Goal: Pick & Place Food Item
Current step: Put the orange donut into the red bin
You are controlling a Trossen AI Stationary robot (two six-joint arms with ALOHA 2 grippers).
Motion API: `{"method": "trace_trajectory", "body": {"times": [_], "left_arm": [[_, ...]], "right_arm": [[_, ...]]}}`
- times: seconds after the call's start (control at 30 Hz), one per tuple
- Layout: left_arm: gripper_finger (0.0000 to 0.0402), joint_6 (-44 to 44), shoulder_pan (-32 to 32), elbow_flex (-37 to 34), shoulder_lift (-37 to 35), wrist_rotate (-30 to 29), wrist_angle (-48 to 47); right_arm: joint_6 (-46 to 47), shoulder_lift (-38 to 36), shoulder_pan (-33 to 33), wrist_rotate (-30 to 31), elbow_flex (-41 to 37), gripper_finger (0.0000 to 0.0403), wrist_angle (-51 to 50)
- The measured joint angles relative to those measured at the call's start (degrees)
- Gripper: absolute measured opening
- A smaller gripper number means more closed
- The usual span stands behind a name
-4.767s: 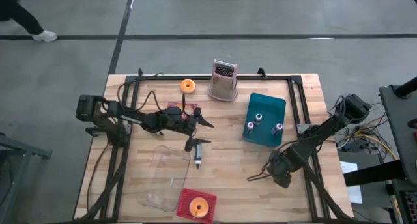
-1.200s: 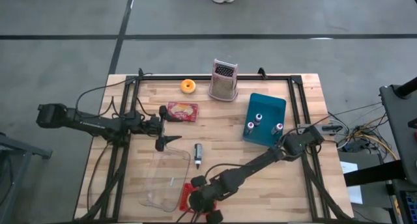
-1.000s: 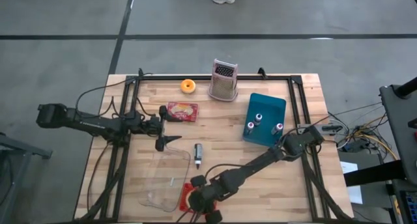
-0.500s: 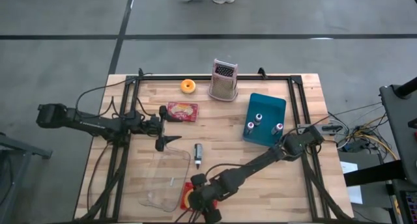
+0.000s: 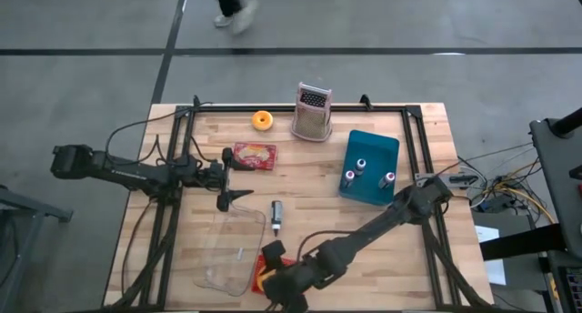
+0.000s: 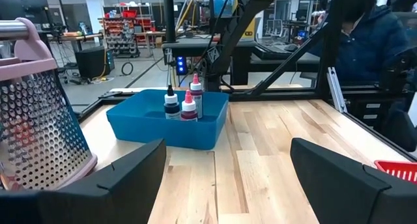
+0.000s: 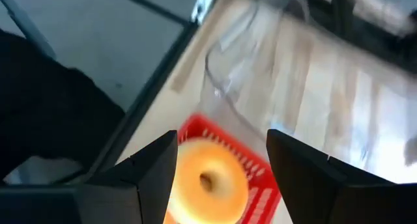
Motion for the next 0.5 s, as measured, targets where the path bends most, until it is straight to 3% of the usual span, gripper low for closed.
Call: {"method": "trace_trajectory", "body": {"times": [0.3, 0.5], "left_arm": [[0.0332, 0.0, 0.02, -0.03, -0.04, -0.4, 0.07], [0.0332, -0.17, 0.01, -0.04, -0.04, -0.55, -0.22]], "right_arm": [[-8.99, -7.81, -1.08, -4.06, -9.27, 0.023, 14.3], [-12.34, -18.1, -1.92, -8.23, -25.44, 0.0224, 32.43]]}}
